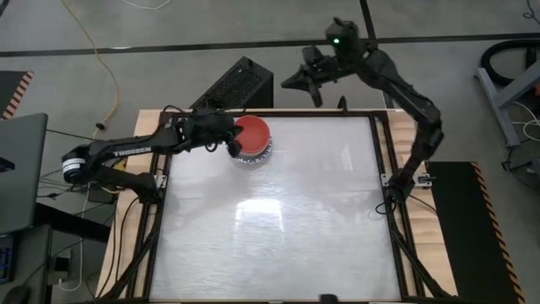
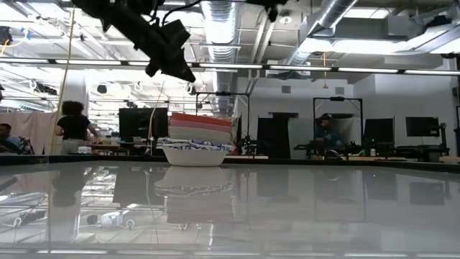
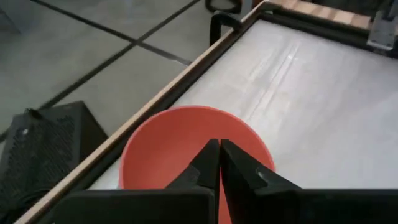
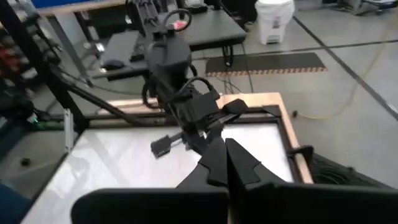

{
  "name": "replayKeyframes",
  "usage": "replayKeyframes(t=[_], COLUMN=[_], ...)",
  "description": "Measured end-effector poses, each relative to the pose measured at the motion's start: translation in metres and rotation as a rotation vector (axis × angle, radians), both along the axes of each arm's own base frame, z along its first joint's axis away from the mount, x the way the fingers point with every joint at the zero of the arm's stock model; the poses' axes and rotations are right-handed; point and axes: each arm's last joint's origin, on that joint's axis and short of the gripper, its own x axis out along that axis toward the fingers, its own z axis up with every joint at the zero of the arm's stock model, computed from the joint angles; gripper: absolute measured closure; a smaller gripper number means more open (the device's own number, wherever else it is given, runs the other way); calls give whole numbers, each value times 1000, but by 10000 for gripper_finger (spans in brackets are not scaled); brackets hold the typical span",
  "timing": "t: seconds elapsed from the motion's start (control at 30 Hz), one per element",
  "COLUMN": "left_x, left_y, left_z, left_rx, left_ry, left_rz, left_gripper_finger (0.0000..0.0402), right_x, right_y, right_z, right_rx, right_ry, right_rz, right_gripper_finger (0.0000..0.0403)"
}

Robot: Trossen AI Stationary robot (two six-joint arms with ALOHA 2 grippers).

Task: Nest bowls inside each other
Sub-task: Stack the orange bowl on top of the pink bowl

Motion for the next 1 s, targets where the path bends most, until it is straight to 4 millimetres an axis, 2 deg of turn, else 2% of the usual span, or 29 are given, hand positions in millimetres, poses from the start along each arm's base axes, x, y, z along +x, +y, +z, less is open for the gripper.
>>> replayKeyframes(t=[0.1,0.23,0.33,0.53,1.0], left_x=[-5,-18,-23,-30,-33], left_y=[-1,-7,-10,-13,-11], left_z=[-20,-46,-57,-84,-92], left_rx=[-17,-18,-2,-39,-58], left_ry=[-78,-199,-230,-182,-154], left_rz=[-25,-26,-29,-10,38], left_gripper_finger=[401,401,401,402,401], right_x=[-17,-30,-34,-33,-29], right_y=[10,17,20,20,27], right_z=[10,18,22,20,20], right_rx=[-42,-62,-73,-63,-34], right_ry=[16,16,5,13,19], right_rz=[-24,-57,-58,-56,-37], right_gripper_finger=[400,400,400,400,400])
